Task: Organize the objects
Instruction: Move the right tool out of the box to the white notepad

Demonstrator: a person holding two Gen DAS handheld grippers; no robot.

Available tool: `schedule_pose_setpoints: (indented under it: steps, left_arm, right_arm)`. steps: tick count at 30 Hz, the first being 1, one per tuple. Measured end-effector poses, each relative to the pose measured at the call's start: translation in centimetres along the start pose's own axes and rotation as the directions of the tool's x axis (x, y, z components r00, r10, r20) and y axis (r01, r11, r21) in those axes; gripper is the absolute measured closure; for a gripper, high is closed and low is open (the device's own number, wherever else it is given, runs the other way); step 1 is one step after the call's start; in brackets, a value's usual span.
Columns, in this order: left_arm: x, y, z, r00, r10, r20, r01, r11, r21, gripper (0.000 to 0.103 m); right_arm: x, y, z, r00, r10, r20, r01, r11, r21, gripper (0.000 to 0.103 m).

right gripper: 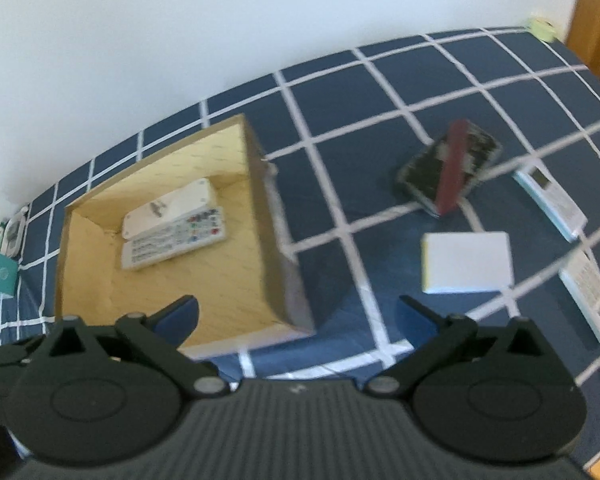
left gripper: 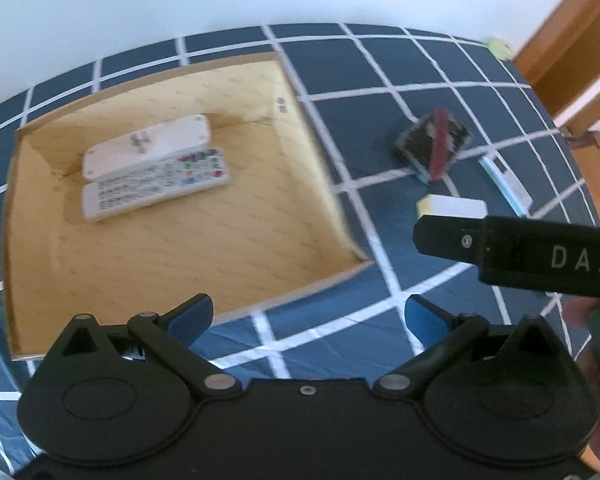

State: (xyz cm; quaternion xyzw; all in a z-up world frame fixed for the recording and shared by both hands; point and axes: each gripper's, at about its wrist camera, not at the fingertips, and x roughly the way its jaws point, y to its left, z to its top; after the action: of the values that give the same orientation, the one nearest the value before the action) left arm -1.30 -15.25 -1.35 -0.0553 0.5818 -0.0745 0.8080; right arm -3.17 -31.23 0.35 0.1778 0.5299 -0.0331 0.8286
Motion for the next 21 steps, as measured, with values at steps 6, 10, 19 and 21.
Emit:
schedule_pose_setpoints:
  steps: [6, 10, 19, 21]
  left_arm:
    - [1.5, -4.0, 0.4, 1.0, 0.003, -0.011, -0.003, 1.0, 0.02, 0.0]
    - [2.8, -6.5, 1.1, 1.0, 0.019, -0.019, -0.018, 1.0, 0.012, 0.0]
    - [6.3, -11.4, 3.0, 0.998, 0.033, -0.06, -0.034, 0.999, -0.018, 0.0]
    - [7.2, -12.2, 3.4, 0.997, 0.035, -0.071, -0.037, 0.999, -0.019, 0.0]
  right_arm:
    - [-1.0, -4.4, 0.0, 1.0, -0.015, 0.008, 0.015, 0.999, 0.036, 0.0]
    - [-1.2, -7.5, 0.5, 1.0, -0.011, 0.002, 0.011, 0.999, 0.043, 0.0]
    - [-0.4, -14.0, 2.4, 0.999, -0.003, -0.039, 0.005, 0.999, 0.05, 0.0]
    - [0.0, -15.2, 2.8, 0.999, 0.007, -0.049, -0.004, 0.998, 0.056, 0.0]
